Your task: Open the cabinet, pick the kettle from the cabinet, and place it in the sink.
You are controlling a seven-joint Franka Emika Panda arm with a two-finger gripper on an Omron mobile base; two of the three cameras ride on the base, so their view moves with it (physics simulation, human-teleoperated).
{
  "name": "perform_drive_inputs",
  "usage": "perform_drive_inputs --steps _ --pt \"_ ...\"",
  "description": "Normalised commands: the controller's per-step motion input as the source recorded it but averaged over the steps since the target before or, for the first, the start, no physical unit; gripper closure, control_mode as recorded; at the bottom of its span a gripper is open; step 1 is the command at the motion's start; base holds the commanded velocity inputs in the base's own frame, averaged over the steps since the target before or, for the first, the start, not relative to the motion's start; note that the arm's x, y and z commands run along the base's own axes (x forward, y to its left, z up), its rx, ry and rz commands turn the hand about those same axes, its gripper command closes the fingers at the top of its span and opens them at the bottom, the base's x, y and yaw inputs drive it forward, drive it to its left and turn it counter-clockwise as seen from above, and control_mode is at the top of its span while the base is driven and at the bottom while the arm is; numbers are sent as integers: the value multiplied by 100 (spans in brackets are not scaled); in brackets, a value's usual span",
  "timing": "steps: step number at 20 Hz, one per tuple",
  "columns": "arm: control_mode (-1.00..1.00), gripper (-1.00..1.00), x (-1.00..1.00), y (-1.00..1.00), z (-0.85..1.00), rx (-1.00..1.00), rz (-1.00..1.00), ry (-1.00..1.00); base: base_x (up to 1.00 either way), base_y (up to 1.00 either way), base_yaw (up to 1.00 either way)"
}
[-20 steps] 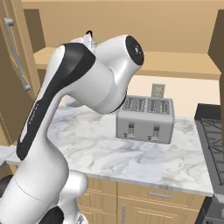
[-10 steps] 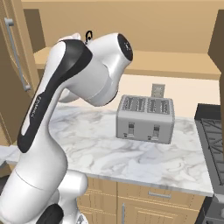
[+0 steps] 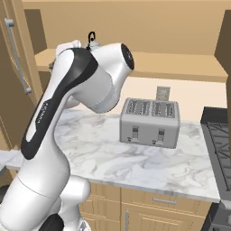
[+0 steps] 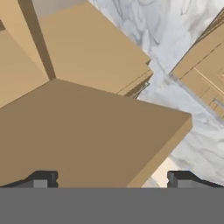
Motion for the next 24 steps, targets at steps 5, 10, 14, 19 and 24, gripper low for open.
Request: perform_drive_inputs --steps 5,10,14,19,24 --pt "-100 -100 2 14 -1 7 11 0 0 0 0" --pt "-100 -100 2 6 0 4 12 0 0 0 0" --pt "-100 -100 3 1 0 5 15 0 0 0 0" --pt "-100 -100 0 15 0 10 17 0 0 0 0" --pt "-100 -100 0 39 0 14 18 0 0 0 0"
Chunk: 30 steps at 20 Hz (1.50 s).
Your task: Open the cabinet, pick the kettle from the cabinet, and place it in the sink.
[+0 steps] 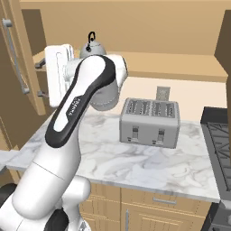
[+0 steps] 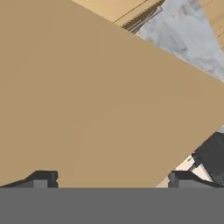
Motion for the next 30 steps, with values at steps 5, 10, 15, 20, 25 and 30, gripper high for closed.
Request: perform_drive_inputs --steps 5,10,15,20,25,30 --pt "-100 -100 -19 42 2 11 20 0 0 0 0" --pt "-100 -100 -48 55 6 7 18 -2 0 0 0" --pt "-100 -100 -41 85 4 1 13 -4 0 0 0" --pt "-100 -100 -50 64 6 0 -1 -12 0 0 0" --pt "-100 -100 -32 68 0 0 -12 -17 0 0 0" --pt "-100 -100 -23 41 0 0 -17 -10 0 0 0"
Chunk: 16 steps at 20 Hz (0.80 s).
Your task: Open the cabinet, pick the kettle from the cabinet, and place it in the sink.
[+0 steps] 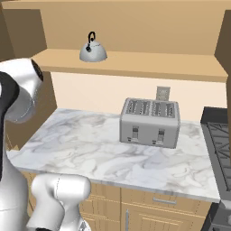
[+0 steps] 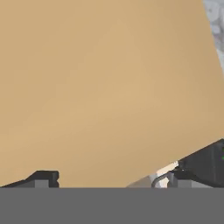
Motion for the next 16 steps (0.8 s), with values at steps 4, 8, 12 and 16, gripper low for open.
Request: perform_drive_inputs --steps 4,8,12,16 --pt "-100 -100 -22 20 0 0 -20 -6 0 0 0" --pt "-100 -100 -27 4 0 -1 -21 -5 0 0 0" --pt "-100 -100 -27 -26 0 0 -20 -3 0 0 0" --pt "-100 -100 -18 -52 3 0 -15 -4 0 0 0"
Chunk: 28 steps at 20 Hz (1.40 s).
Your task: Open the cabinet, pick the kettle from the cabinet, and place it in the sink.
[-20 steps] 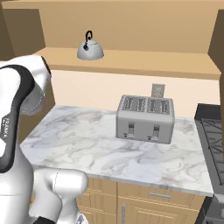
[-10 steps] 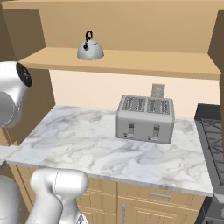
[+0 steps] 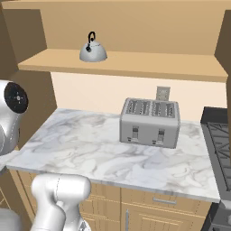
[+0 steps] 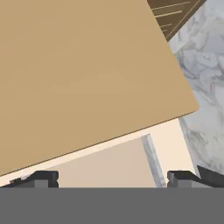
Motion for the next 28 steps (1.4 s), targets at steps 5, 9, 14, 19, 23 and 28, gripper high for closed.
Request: perform_drive_inputs --steps 5,9,14,19,23,28 --pt "-100 -100 -1 -27 31 -1 -5 -12 0 0 0" --pt "-100 -100 -1 -28 30 -6 -3 -10 0 0 0" --pt "-100 -100 -9 -47 12 -8 -5 -6 0 0 0" --pt "-100 -100 -10 -50 -1 -15 -1 -13 0 0 0" --pt "-100 -100 -5 -40 -10 -24 0 -24 0 0 0" --pt "-100 -100 -6 -37 -5 -28 0 -34 0 0 0"
